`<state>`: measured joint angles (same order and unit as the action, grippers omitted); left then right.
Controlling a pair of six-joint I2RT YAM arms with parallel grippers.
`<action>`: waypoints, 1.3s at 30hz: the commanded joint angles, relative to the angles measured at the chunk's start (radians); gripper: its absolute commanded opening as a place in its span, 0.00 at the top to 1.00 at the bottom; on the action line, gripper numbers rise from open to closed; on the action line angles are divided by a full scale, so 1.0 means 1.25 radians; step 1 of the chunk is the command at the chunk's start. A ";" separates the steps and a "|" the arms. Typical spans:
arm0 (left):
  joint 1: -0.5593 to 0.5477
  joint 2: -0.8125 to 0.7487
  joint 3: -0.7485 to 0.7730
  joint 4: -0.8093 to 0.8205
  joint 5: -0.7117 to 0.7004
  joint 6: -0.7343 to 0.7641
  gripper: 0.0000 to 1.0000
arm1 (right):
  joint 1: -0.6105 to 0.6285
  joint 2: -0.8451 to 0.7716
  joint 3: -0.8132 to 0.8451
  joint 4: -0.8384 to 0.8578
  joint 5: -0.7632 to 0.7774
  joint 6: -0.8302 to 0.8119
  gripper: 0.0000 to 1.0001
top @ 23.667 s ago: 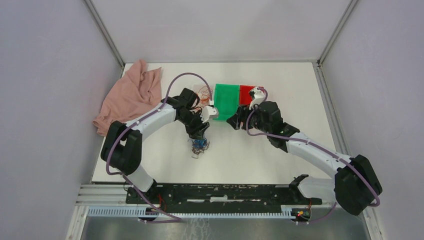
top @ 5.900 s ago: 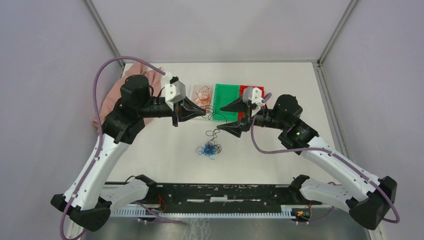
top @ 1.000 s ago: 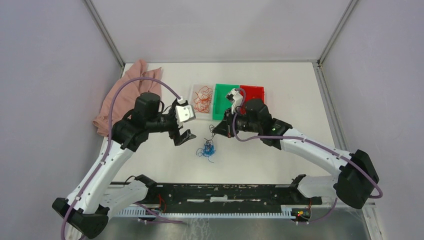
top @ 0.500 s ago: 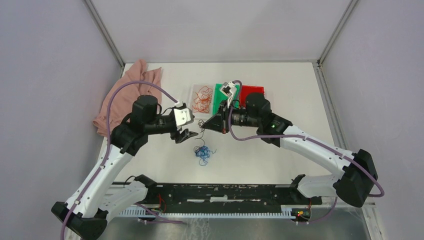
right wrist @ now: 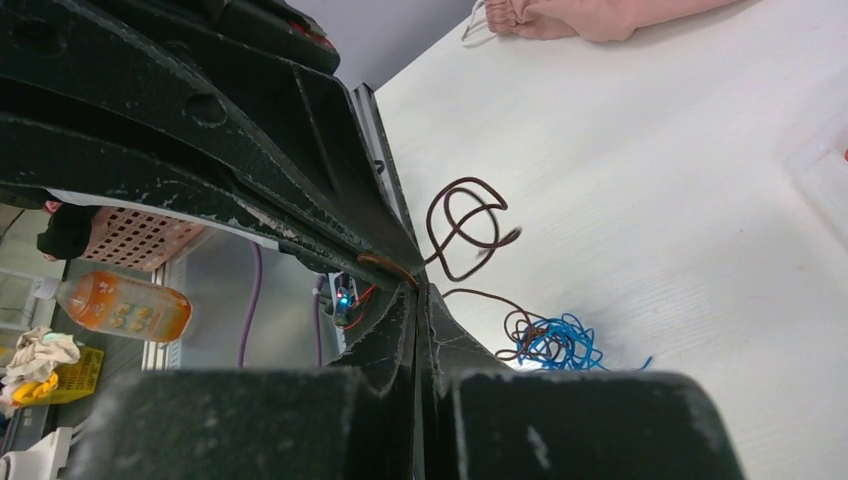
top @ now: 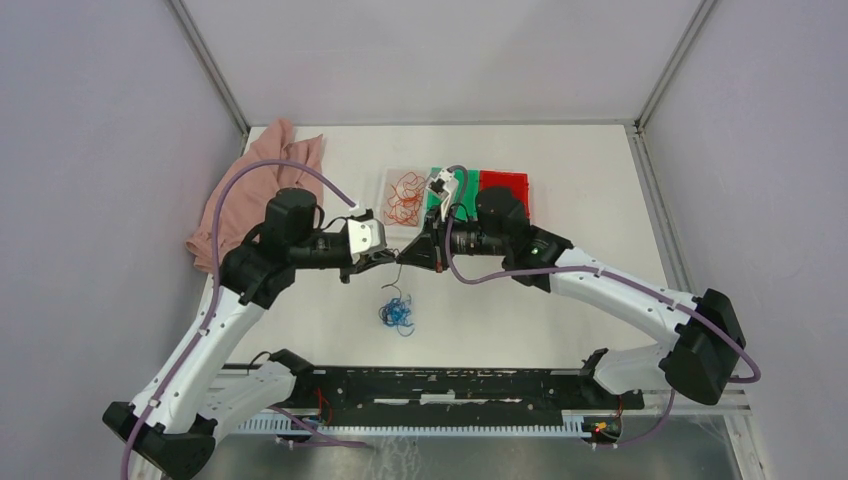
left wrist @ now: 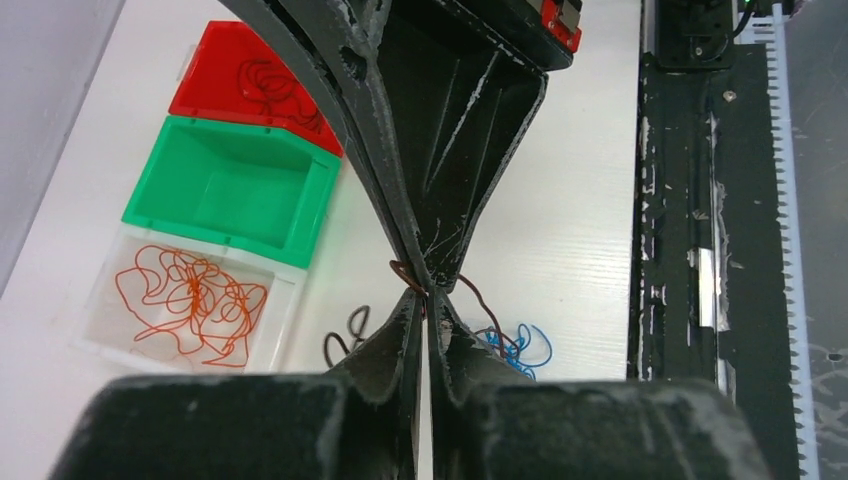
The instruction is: Untangle the cables
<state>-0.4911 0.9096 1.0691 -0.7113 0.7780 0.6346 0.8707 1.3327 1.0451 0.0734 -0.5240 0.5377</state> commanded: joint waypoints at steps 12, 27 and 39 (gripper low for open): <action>0.001 -0.038 0.027 0.169 -0.092 -0.088 0.97 | 0.005 -0.019 -0.055 0.179 0.063 0.048 0.62; 0.001 0.021 0.178 0.227 -0.084 -0.284 0.97 | 0.052 0.115 -0.117 0.423 0.153 0.048 0.45; 0.001 0.025 0.276 0.230 -0.079 -0.292 0.97 | 0.061 0.192 -0.154 0.463 0.208 0.067 0.55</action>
<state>-0.4904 0.9398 1.3426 -0.4763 0.6575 0.3122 0.9363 1.5566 0.8555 0.5900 -0.2985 0.6212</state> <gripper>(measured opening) 0.043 0.462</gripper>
